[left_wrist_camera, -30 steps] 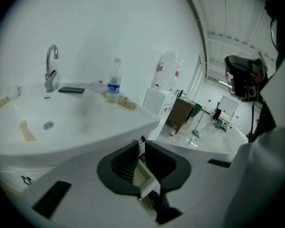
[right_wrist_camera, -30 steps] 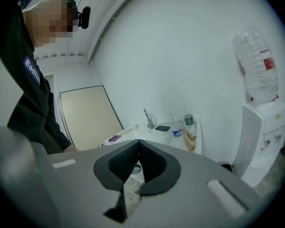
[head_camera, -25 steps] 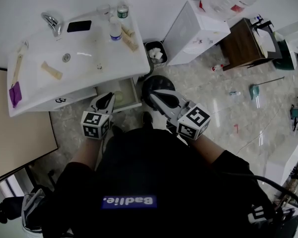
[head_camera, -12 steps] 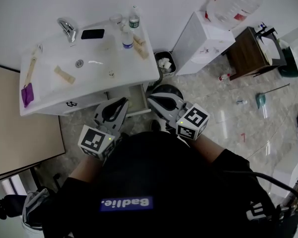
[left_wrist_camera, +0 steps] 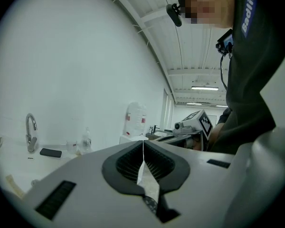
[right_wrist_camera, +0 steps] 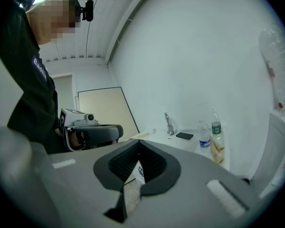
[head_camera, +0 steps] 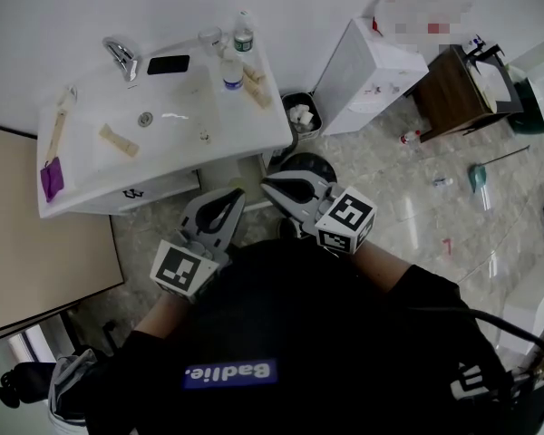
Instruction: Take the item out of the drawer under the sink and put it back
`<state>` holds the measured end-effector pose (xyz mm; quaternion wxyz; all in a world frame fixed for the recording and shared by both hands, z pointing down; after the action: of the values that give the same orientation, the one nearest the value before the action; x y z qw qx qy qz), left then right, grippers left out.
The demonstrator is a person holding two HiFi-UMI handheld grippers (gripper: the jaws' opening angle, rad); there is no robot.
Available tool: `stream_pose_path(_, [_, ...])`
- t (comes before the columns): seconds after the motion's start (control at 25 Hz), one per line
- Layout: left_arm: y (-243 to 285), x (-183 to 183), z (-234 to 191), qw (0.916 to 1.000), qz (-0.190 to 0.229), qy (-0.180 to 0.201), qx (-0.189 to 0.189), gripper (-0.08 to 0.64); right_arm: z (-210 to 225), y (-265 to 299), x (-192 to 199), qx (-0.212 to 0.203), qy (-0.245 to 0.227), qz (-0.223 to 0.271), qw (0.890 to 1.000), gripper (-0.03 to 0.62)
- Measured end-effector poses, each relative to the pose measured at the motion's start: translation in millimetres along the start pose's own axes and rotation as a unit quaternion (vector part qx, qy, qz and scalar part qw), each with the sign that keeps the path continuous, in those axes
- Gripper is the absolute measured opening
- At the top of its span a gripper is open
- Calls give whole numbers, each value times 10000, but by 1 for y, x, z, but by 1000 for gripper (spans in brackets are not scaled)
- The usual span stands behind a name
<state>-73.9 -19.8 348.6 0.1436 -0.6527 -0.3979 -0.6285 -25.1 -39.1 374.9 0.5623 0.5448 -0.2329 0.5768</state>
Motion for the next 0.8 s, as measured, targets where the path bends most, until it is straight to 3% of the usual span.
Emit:
stream_pose_path(0.32, [7, 4, 5, 9998, 6, 42, 185, 6, -3, 2, -2, -77, -168, -25, 9998, 2])
stream_pose_path(0.8, [9, 5, 5, 10000, -20, -8, 93, 6, -9, 1, -4, -242, -331, -21, 9992, 1])
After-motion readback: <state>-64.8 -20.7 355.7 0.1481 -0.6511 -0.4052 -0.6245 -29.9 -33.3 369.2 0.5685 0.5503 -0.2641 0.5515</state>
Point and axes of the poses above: the fingertips, and each gripper's own axes: y forward along the fingers, z to its right, x out of its underside, the point moved 1 cm from there along -y, backward along the fingers, and after that the axes turned 10 degrees about -z, right-handed, at the moved point
